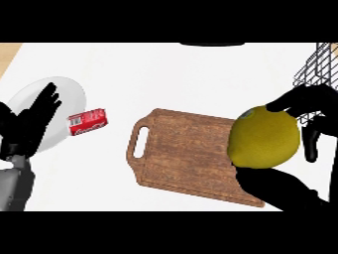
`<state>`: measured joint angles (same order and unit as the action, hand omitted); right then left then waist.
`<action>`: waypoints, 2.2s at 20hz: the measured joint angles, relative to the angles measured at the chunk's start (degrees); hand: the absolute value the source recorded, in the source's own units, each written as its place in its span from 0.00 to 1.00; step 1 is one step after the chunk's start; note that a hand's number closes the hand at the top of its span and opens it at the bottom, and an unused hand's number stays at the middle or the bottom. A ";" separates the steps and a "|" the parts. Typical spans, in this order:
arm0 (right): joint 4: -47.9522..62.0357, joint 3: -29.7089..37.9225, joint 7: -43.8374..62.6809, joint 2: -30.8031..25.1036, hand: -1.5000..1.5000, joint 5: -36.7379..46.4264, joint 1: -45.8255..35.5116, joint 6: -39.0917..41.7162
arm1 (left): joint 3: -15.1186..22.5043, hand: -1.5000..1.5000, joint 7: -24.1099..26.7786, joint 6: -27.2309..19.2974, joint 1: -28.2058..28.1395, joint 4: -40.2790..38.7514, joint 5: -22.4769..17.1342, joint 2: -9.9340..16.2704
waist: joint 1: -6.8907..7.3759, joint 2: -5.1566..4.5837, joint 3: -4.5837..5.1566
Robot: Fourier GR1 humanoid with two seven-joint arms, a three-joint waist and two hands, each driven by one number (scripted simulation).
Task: Pick the lemon from the cutting board and place it in the basket
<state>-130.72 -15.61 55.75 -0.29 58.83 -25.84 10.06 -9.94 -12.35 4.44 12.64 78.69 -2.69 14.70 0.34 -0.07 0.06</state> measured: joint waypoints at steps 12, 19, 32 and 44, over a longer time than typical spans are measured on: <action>16.51 23.87 -7.53 -12.76 1.00 -6.96 -10.34 1.86 | 0.19 0.50 -0.40 -0.67 -1.42 1.97 0.71 -0.61 | -0.13 0.03 -0.06; 24.79 32.21 -19.18 -18.35 1.00 -12.67 -5.48 -2.01 | -0.32 0.50 -0.94 -0.12 -0.35 1.40 0.33 -0.34 | -0.26 0.03 -0.07; 42.45 41.87 -34.12 -21.32 0.00 -17.38 -1.55 -15.83 | -0.27 0.50 -2.16 -0.59 0.62 1.82 0.89 -0.85 | -0.07 -0.07 -0.10; 59.05 44.29 -44.88 -25.92 0.00 -24.43 -6.16 -21.41 | -0.13 0.50 -0.79 -0.57 -0.19 1.50 1.40 -1.74 | -0.07 0.00 -0.08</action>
<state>-71.68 28.68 10.86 -26.21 34.40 -32.01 -11.35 -10.06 -13.14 3.87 12.45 80.19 -1.29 12.96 0.27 -0.07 -0.03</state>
